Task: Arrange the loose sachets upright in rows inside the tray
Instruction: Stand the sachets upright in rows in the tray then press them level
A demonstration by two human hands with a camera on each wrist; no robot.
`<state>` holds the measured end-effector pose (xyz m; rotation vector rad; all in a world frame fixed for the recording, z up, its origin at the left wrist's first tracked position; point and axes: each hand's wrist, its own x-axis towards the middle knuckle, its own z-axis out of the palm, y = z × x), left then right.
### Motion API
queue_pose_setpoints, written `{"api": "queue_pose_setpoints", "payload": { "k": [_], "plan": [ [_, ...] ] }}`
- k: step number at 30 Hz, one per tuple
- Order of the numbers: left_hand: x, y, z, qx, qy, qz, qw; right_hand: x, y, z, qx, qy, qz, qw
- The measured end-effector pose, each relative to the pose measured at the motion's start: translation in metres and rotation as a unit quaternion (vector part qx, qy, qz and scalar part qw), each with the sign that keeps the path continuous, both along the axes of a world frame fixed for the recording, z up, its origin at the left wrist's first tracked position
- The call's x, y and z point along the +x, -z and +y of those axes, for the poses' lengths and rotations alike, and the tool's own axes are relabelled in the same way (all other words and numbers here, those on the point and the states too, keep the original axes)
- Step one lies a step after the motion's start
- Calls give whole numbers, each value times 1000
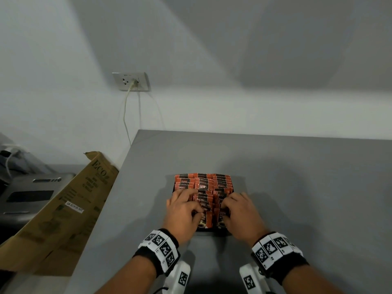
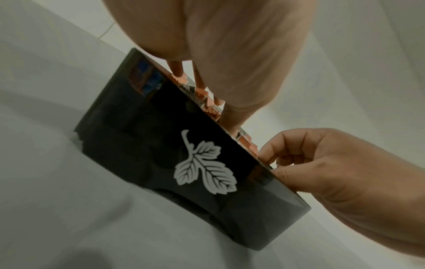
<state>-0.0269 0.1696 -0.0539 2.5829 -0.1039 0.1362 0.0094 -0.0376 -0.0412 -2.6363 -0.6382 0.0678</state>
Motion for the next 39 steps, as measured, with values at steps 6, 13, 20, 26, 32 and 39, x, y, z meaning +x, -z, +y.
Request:
{"api": "queue_pose_setpoints", "payload": {
  "k": [6, 13, 20, 26, 32, 39],
  "plan": [
    [2, -7, -1, 36, -1, 21, 999, 0, -8, -1, 6, -4, -6, 1000],
    [10, -12, -2, 189, 58, 73, 978, 7, -13, 13, -121, -42, 8, 992],
    [9, -12, -2, 193, 38, 95, 976, -2, -5, 13, -151, -3, 2, 988],
    [15, -11, -6, 203, 32, 121, 971, -2, -8, 17, -158, -20, 22, 987],
    [13, -12, -6, 200, 2, 105, 974, -2, -8, 20, -158, -19, 33, 987],
    [23, -5, -1, 197, 2, 115, 974, 14, -2, 27, -176, 7, 41, 983]
  ]
}}
